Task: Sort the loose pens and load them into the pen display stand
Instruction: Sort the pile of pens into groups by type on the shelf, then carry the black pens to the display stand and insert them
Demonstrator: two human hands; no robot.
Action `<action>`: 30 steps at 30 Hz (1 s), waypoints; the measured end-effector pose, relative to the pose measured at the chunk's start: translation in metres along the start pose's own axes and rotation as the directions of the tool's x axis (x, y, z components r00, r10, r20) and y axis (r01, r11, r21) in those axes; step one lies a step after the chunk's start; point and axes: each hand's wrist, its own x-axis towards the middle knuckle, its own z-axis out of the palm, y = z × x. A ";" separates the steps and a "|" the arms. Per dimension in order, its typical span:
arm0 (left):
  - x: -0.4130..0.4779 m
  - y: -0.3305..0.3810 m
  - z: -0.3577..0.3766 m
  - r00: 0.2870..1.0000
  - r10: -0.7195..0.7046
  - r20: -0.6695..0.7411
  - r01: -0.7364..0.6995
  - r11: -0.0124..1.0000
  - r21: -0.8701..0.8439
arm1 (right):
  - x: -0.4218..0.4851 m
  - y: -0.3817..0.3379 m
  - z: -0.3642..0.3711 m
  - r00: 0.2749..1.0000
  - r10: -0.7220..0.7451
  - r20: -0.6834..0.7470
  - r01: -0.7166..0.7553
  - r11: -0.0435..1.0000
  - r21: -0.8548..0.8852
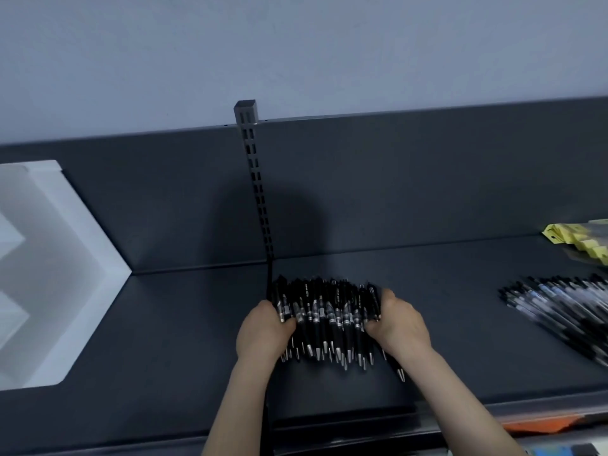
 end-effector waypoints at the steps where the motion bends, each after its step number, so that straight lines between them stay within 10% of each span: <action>1: 0.001 0.001 -0.001 1.000 0.000 0.012 0.000 1.000 0.005 | -0.001 0.000 0.000 1.000 0.002 -0.006 -0.002 1.000 0.006; 14: -0.009 0.006 0.006 0.995 0.017 -0.098 -0.038 0.974 -0.222 | 0.001 0.028 0.004 0.998 -0.018 -0.064 0.044 0.902 0.430; 21: -0.025 0.017 0.003 0.940 -0.053 -0.337 -0.230 0.629 -0.742 | -0.016 0.016 -0.025 0.988 -0.075 -0.133 0.151 0.375 0.915; 30: -0.068 0.033 -0.003 0.864 -0.319 -0.389 -0.263 0.375 -0.889 | -0.012 -0.002 -0.042 0.941 -0.338 -0.006 0.150 0.404 0.902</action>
